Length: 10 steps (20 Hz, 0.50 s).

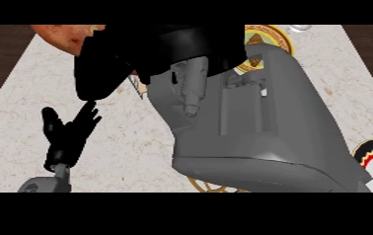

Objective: Pick the sweet potato from the placemat and place it in the tiered shelf

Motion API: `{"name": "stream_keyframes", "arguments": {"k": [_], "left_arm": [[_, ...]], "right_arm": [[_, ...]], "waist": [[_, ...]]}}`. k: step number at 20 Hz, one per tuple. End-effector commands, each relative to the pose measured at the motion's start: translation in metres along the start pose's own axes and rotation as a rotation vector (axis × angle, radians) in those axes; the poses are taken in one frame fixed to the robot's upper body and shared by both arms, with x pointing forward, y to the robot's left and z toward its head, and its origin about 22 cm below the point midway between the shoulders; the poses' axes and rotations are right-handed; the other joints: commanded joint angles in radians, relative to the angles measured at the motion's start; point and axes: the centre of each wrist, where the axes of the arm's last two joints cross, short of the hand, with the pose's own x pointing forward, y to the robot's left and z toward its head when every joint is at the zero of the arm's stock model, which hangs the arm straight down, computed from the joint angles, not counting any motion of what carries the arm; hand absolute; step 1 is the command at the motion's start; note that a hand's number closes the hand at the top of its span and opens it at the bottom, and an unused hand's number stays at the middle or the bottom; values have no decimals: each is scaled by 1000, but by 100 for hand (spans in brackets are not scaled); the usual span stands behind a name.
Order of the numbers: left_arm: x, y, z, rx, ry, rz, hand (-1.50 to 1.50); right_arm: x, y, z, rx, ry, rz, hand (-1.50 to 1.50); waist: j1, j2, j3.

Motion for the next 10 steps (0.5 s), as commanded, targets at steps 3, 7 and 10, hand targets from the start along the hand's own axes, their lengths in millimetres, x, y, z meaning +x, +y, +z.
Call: {"name": "stream_keyframes", "arguments": {"k": [3,7,10], "left_arm": [[-3,17,-4,2,28,-5,0],[-6,0,-2,3,24,-8,0],[8,18,-2,2,21,-7,0]], "right_arm": [[-1,-17,-48,-25,89,30,150],[-24,-8,-69,24,82,52,150],[-27,-30,-84,58,85,68,150]], "waist": [[5,7,-3],[5,7,-3],[5,7,-3]]}}
